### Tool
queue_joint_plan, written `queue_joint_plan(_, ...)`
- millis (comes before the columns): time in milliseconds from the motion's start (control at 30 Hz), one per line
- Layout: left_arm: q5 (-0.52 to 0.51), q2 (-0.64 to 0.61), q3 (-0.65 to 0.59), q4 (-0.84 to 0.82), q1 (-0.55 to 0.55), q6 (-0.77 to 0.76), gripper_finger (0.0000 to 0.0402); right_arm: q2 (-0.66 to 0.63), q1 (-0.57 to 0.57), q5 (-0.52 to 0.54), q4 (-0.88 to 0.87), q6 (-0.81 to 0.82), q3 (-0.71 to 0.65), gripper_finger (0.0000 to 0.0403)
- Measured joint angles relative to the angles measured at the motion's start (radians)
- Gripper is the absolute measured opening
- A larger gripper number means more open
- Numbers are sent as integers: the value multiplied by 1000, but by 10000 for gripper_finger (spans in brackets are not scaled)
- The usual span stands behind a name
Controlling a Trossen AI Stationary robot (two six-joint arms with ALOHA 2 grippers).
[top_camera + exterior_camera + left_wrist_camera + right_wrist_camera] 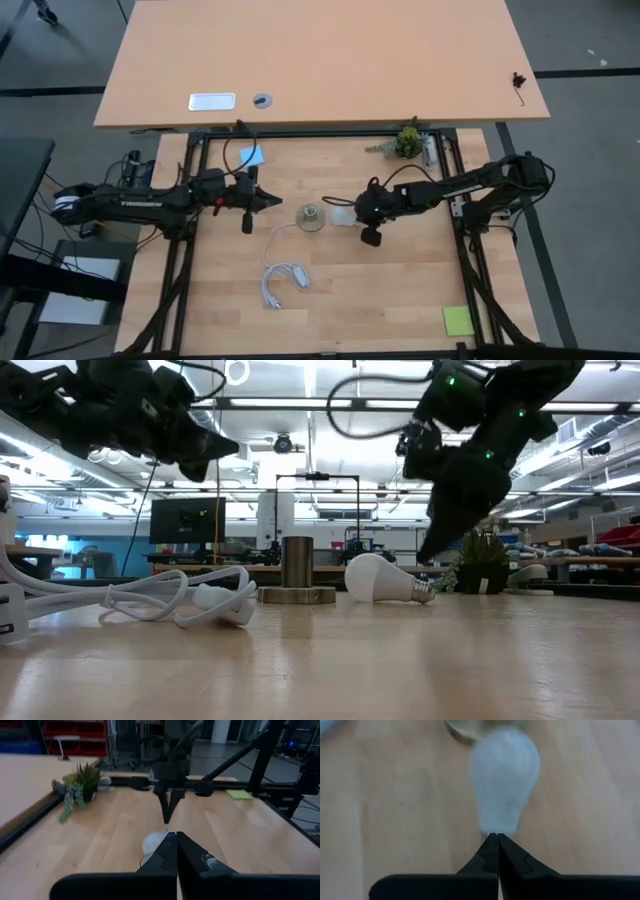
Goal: Screw lightbulb
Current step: Return to Home Position
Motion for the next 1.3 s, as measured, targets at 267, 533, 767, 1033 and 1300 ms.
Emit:
queue_joint_plan(267,-1,-117,-1,-102,0,45,0,-91,-5,6,82,-163,0,4)
queue_joint_plan(533,9,-133,-39,2,0,38,0,-122,-51,-68,214,-225,0,4)
queue_joint_plan(767,21,-135,-197,305,0,-40,0,-135,-87,-152,422,-232,-76,4)
queue_joint_plan(1033,-14,-148,-230,303,5,-33,0,-298,-97,-98,448,-217,-213,4)
queue_joint_plan(1300,39,-198,-228,216,88,-63,0,-627,-98,-28,449,-158,-397,3)
